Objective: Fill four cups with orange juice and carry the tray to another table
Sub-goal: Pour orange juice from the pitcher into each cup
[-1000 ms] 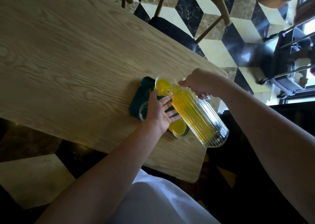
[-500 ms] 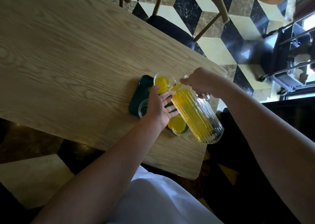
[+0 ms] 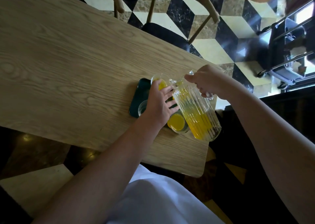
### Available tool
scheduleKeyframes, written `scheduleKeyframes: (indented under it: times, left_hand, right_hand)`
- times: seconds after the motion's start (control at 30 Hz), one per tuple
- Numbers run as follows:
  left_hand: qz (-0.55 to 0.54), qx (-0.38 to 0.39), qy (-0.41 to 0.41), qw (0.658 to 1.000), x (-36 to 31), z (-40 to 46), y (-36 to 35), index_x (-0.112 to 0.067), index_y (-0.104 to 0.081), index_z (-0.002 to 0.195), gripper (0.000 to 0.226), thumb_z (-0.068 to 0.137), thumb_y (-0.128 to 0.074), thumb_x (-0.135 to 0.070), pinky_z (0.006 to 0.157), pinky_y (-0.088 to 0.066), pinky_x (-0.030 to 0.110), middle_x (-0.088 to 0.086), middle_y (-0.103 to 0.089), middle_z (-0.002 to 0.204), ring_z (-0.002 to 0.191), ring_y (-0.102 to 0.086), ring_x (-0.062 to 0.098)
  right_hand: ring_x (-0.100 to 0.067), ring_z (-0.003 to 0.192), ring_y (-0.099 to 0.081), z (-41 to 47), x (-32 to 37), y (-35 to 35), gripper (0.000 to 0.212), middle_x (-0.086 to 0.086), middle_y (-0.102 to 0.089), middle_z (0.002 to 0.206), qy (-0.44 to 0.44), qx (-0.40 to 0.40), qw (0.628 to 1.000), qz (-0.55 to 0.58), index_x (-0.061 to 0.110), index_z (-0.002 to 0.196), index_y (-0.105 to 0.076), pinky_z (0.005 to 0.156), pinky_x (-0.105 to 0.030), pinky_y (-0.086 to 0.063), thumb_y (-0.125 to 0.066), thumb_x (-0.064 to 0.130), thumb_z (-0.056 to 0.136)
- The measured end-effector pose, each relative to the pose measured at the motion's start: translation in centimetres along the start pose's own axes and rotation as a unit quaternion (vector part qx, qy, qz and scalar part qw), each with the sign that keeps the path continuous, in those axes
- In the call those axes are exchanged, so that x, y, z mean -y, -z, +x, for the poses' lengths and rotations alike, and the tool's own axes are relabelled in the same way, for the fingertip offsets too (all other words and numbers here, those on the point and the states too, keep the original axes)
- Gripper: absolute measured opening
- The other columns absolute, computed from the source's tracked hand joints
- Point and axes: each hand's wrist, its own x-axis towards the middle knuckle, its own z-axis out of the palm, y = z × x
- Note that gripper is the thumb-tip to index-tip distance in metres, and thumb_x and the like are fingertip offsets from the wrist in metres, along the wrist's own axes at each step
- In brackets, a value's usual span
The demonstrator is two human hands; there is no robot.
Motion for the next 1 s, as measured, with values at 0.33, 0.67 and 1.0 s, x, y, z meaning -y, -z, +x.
scheduleKeyframes:
  times: [0.33,0.67,1.0]
  left_hand:
    - [0.058,0.005,-0.006,0.998,2.1,-3.0,2.3,-0.016,-0.066,0.13,0.056,0.103,-0.036,-0.056,0.119,-0.034,0.053,0.009,-0.05,0.154,0.143,-0.043,0.035]
    - [0.069,-0.027,-0.005,0.997,5.0,-4.6,8.4,-0.021,-0.078,0.101,0.053,0.105,-0.036,-0.052,0.099,-0.048,0.05,0.007,-0.067,0.128,0.111,-0.064,0.028]
    - [0.029,-0.041,0.056,0.997,5.5,-3.8,11.6,-0.016,-0.077,0.111,0.058,0.103,-0.036,-0.056,0.101,-0.046,0.057,0.013,-0.062,0.133,0.119,-0.058,0.037]
  right_hand:
    - [-0.026,0.053,-0.049,-4.9,-3.0,-2.2,0.041,-0.014,-0.052,0.054,0.052,-0.013,0.996,0.068,0.005,0.069,-0.057,0.06,-0.039,-0.042,-0.065,0.038,0.092]
    - [-0.017,0.04,-0.043,-8.3,-4.3,-7.3,0.046,-0.005,-0.045,0.05,0.037,0.016,0.996,0.082,0.016,0.057,-0.047,0.048,-0.026,-0.039,-0.064,0.039,0.093]
    - [-0.007,0.034,-0.042,-8.6,-3.3,-10.3,0.039,0.0,-0.049,0.049,-0.01,0.036,0.999,0.011,0.007,0.073,-0.062,0.038,-0.017,-0.033,-0.058,0.037,0.097]
